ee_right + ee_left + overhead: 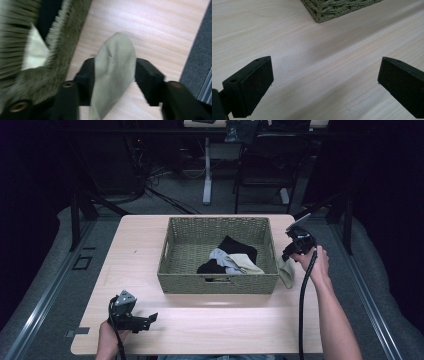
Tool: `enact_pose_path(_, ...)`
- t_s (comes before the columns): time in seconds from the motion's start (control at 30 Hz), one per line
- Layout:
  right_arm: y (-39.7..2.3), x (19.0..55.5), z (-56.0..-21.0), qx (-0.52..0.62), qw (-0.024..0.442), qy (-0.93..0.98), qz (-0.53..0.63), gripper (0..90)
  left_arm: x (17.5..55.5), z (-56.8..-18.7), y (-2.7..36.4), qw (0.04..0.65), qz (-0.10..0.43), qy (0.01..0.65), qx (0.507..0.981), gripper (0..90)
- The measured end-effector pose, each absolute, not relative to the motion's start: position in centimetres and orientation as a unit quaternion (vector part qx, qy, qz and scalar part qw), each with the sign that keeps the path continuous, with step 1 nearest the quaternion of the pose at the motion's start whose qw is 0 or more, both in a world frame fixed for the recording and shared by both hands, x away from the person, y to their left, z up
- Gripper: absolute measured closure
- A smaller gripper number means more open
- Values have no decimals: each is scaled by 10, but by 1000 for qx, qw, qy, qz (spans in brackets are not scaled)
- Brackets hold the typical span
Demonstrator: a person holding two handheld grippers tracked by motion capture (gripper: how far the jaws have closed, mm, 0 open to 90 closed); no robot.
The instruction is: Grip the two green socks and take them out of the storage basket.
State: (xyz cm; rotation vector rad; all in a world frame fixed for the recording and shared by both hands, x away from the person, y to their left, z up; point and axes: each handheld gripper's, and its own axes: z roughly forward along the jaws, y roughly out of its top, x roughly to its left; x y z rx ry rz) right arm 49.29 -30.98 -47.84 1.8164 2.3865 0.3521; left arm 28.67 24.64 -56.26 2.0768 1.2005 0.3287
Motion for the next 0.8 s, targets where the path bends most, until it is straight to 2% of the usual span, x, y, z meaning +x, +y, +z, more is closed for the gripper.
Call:
enact_pose_path(0.3,-299,479,-413,577,90,795,166,208,287,-563,246,352,127,464,803,2)
enact_pose_path(0.43,-281,475,-387,553,98,808,180,150,288,-563,245,351,126,464,803,2)
enact_pose_path(0.57,-262,475,-372,528,102,821,189,137,290,-563,245,350,125,465,804,2)
enact_pose_path(0.8,-229,481,-363,496,97,840,199,81,288,-564,249,352,126,468,801,2)
